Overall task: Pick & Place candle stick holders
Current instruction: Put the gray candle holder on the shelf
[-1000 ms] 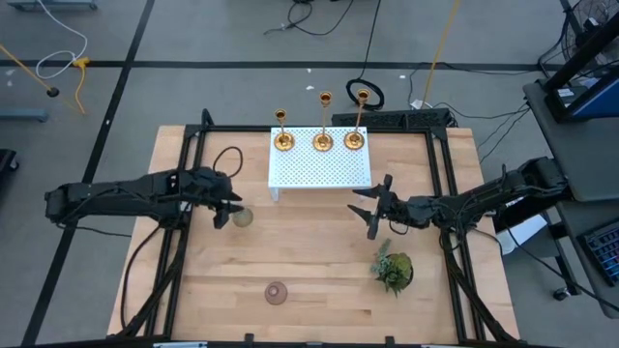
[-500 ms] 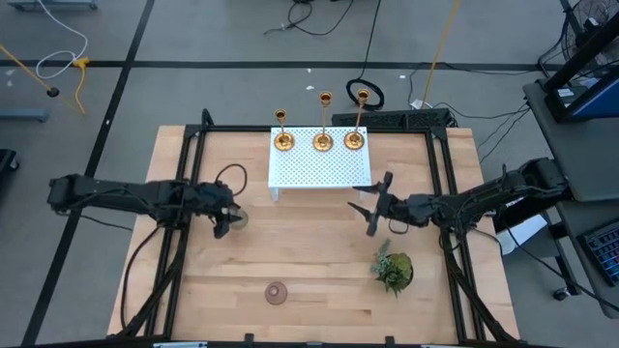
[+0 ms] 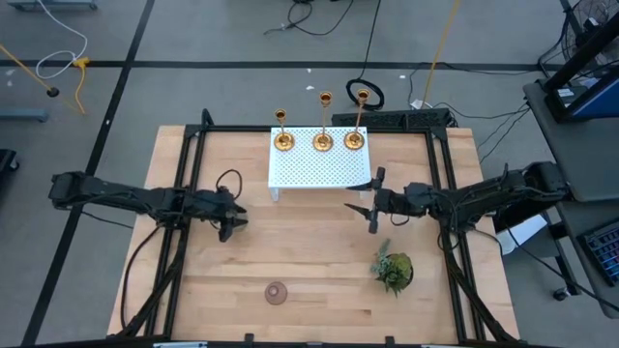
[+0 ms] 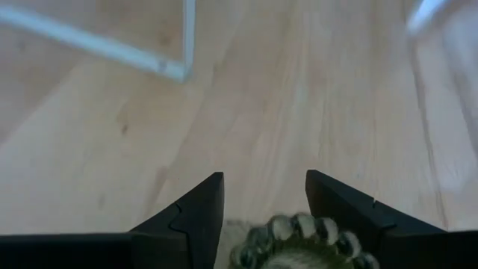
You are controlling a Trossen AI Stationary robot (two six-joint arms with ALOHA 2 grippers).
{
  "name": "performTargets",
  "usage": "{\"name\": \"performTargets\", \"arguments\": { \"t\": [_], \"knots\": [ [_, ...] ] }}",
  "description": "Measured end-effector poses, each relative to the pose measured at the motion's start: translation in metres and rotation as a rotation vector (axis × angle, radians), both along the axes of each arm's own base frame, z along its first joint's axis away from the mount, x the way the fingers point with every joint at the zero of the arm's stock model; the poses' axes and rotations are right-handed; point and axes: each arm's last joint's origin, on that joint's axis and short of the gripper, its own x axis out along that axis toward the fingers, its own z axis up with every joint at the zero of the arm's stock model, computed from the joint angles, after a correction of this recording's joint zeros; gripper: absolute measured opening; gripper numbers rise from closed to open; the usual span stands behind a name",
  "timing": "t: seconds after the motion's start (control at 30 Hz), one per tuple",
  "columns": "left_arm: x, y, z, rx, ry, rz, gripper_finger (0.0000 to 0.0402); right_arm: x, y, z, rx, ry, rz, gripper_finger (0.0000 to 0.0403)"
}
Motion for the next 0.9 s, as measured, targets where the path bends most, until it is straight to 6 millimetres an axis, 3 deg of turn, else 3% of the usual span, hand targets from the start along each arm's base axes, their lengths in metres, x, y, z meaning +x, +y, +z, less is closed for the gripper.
{"name": "performTargets", "arguments": {
  "t": [0.17, 0.57, 0.9],
  "knots": [
    [0.004, 0.0, 0.001, 0.019, -0.151, 0.004, 0.0193, 0.0, -0.007, 0.001, 0.001, -0.011, -0.031, 0.021],
    [0.004, 0.0, 0.001, 0.018, -0.157, 0.006, 0.0186, 0.0, -0.013, 0.001, -0.014, -0.013, -0.058, 0.021],
    [0.01, -0.005, 0.027, 0.017, -0.117, -0.095, 0.0136, 0.0, -0.014, 0.002, -0.028, -0.017, -0.058, 0.021]
  ]
}}
